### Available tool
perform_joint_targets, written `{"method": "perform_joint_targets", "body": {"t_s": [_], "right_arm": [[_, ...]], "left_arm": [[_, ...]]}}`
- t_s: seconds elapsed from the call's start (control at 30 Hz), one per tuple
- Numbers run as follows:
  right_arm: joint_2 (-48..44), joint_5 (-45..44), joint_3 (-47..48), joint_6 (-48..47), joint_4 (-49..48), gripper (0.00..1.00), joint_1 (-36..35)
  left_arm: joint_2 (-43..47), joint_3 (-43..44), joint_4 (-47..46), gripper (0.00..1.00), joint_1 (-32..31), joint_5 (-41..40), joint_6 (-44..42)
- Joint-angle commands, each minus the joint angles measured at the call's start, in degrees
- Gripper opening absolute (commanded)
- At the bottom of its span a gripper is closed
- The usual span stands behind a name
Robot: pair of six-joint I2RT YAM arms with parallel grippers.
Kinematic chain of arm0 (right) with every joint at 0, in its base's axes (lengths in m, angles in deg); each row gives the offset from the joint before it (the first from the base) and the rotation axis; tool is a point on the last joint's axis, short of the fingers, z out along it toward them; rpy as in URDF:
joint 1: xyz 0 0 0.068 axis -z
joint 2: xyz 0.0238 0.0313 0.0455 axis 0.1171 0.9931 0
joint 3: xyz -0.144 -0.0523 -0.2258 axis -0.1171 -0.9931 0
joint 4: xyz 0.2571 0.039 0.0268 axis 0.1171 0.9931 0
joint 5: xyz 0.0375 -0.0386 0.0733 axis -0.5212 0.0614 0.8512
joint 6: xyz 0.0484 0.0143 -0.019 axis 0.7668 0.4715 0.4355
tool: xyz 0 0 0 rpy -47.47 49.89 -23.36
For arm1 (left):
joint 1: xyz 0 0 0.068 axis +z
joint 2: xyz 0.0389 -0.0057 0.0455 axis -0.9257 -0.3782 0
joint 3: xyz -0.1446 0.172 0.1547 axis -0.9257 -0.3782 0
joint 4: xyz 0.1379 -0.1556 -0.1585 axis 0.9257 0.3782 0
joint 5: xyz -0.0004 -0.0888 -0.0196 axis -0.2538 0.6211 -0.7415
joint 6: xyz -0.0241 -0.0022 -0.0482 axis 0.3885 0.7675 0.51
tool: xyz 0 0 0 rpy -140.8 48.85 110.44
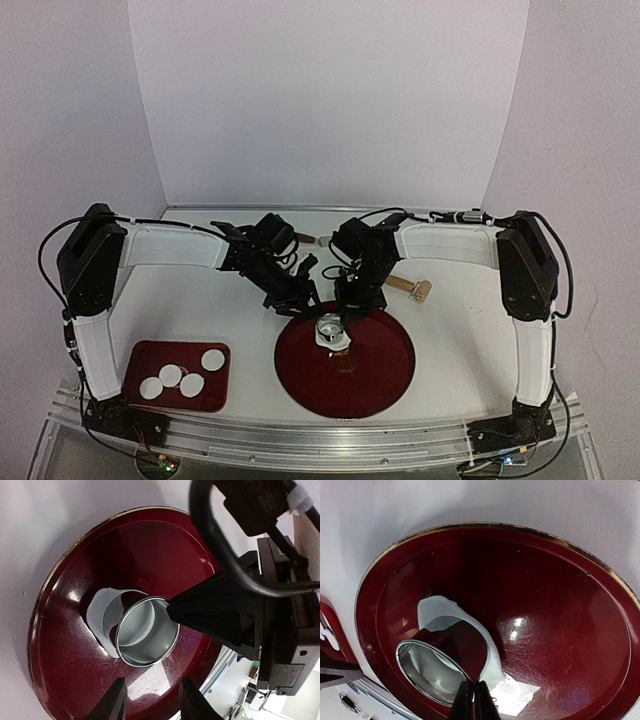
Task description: Roll out the dumpling wrappers from the dough
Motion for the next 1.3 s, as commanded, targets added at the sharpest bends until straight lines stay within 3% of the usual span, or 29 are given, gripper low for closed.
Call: {"method": "perform_joint_targets", "body": {"t_s": [0.0,0.7,1.27], "right_arm": [[1.37,-0.03,1.10,-0.37,-0.30,0.00,-0.31],[2.70,0.48,0.37,-0.49,-0.29,0.00,-0.33],[4.46,1.83,0.02,-0.82,-0.30,0.00,-0.32]], "left_arm": [[-0.74,3.23,1.52,0.36,-0.22,-1.66,-1.81],[-4.38,3.46,1.23,0.34,-0.57,0.04,-2.73],[-9.26,4.91,3.51,0.16,-0.57,-1.26,-3.24]]}}
